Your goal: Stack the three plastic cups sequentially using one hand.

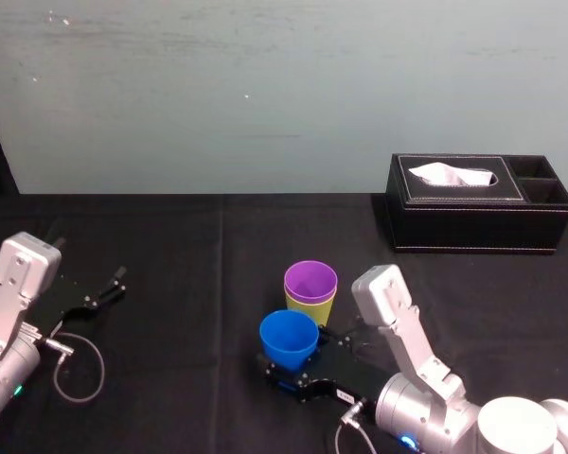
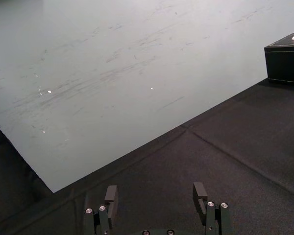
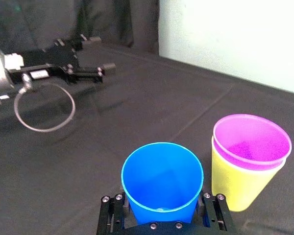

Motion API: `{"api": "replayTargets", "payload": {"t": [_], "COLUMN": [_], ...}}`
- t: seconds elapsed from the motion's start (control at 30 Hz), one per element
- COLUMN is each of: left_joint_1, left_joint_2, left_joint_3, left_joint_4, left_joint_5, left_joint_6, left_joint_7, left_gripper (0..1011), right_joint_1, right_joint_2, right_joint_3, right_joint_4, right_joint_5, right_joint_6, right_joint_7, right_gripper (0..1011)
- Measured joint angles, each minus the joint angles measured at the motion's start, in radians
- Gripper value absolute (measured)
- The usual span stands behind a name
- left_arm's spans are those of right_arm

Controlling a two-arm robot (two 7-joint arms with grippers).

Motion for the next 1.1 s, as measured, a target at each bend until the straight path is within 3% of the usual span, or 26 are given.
{"api": "replayTargets", "payload": {"t": [0.33, 0.57, 0.77, 1.1], "left_joint_1": [0.000, 0.000, 0.000, 0.000], "left_joint_2": [0.000, 0.000, 0.000, 0.000], "left_joint_3": [0.000, 0.000, 0.000, 0.000], "left_joint_4": [0.000, 0.000, 0.000, 0.000], "left_joint_5": [0.000, 0.000, 0.000, 0.000], "left_joint_6": [0.000, 0.000, 0.000, 0.000], "left_joint_7": [0.000, 0.000, 0.000, 0.000], "left_gripper": [1000, 1000, 1000, 1000], "right_joint_1": [0.003, 0.059, 0.114, 0.193], "right_joint_2": [0.040, 0.059, 0.057, 0.044], "right_joint_3": [0.029, 0.040, 0.050, 0.062], "right_joint_4": [-0.118, -0.166, -0.160, -0.089], "right_joint_5": [0.056, 0.100, 0.126, 0.161], "right_joint_6": [0.057, 0.100, 0.126, 0.146], "right_joint_7": [0.041, 0.055, 0.054, 0.022], "right_gripper": [731, 731, 731, 731]}}
